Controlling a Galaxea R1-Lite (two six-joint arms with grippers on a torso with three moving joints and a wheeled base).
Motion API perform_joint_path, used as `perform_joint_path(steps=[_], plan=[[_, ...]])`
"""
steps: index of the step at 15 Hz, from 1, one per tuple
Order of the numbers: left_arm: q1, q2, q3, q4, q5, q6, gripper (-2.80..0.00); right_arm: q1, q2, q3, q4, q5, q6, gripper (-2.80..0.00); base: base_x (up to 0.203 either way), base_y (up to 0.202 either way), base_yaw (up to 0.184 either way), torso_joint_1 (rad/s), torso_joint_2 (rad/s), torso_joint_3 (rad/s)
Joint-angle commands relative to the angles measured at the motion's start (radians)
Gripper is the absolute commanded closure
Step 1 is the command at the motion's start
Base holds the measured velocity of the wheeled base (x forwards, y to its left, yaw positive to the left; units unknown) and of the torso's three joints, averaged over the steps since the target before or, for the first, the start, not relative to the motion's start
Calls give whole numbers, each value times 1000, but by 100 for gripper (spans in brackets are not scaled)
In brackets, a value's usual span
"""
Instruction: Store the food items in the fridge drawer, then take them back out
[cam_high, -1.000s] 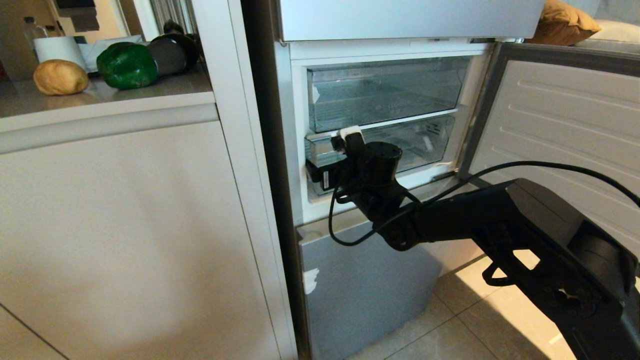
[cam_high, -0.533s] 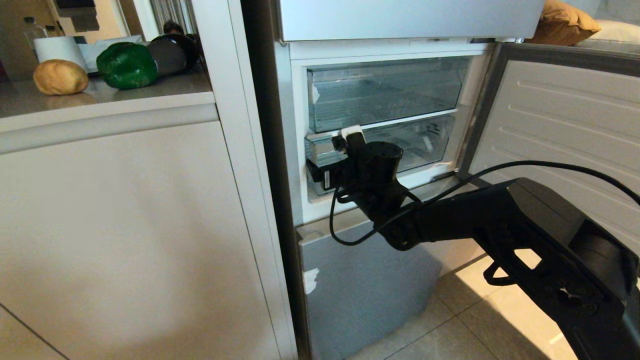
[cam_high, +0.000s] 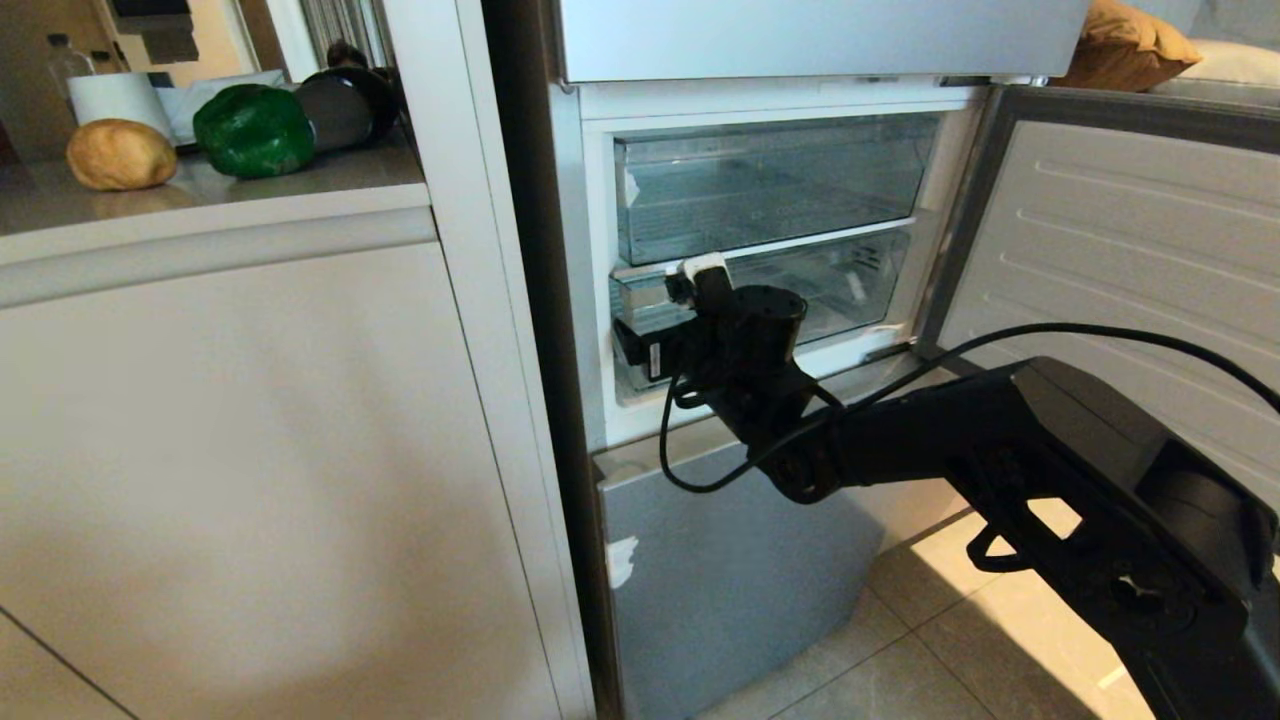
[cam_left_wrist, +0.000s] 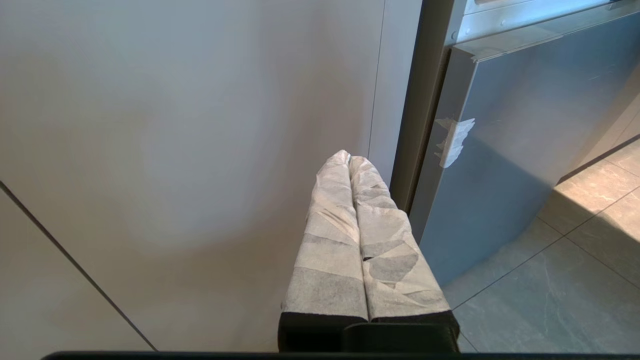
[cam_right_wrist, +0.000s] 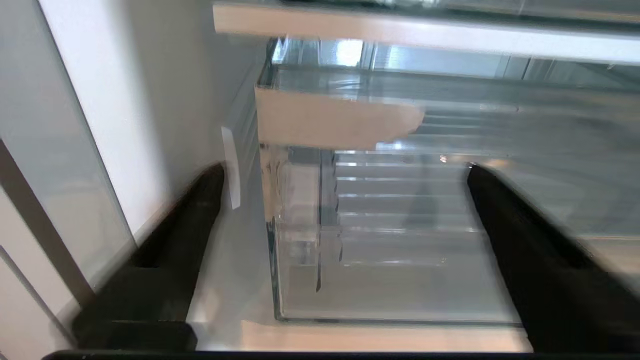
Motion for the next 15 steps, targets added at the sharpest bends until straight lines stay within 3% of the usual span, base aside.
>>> perform_joint_path(steps=[1,15], plan=[[0,0,11,-1,0,0,0,0,1,21,-19,-2,-1,0,0,0,0,0,0,0],[0,0,11,-1,0,0,0,2,4,27,-21,-2,-4,0,0,0,0,0,0,0]])
